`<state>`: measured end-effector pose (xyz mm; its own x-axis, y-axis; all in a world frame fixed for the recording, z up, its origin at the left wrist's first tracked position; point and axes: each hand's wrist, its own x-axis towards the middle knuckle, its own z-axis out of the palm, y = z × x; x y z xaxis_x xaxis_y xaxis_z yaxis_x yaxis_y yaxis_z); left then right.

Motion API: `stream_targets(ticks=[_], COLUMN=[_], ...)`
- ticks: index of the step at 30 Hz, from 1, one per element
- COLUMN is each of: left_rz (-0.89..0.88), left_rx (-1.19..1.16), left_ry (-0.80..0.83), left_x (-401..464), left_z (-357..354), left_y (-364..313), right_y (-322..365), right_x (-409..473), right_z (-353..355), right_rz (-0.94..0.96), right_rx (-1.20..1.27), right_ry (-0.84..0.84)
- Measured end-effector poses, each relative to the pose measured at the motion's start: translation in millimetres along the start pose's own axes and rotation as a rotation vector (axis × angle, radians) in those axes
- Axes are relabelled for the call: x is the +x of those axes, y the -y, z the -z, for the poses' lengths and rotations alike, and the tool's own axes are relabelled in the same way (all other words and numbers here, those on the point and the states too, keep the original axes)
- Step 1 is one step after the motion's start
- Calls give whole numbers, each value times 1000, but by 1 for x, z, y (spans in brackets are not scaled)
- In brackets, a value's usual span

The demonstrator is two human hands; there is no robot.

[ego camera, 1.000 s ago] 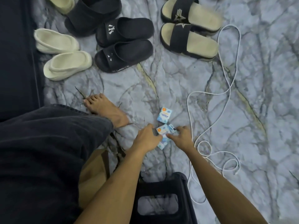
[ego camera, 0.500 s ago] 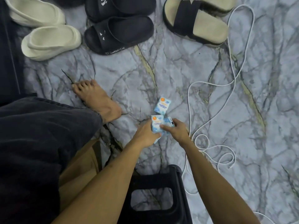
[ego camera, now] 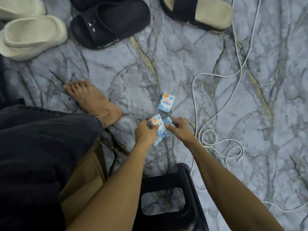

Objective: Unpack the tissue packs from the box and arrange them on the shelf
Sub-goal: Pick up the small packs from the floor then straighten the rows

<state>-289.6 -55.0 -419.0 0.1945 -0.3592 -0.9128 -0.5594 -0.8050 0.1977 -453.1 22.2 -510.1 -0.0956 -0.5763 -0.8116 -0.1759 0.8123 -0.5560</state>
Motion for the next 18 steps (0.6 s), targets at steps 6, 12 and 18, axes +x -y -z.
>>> stream_targets(ticks=[6, 12, 18], left_rz=[-113, -205, -356], left_rx=[-60, -386, -549], left_ry=[-5, -123, -214], left_x=[-34, -99, -179], left_z=[47, 113, 168], left_y=[-16, -14, 14], right_y=[49, 133, 217], right_x=[-26, -91, -176], right_z=[4, -23, -48], right_rz=[-144, -16, 197], right_rx=[316, 597, 641], right_ry=[59, 266, 341])
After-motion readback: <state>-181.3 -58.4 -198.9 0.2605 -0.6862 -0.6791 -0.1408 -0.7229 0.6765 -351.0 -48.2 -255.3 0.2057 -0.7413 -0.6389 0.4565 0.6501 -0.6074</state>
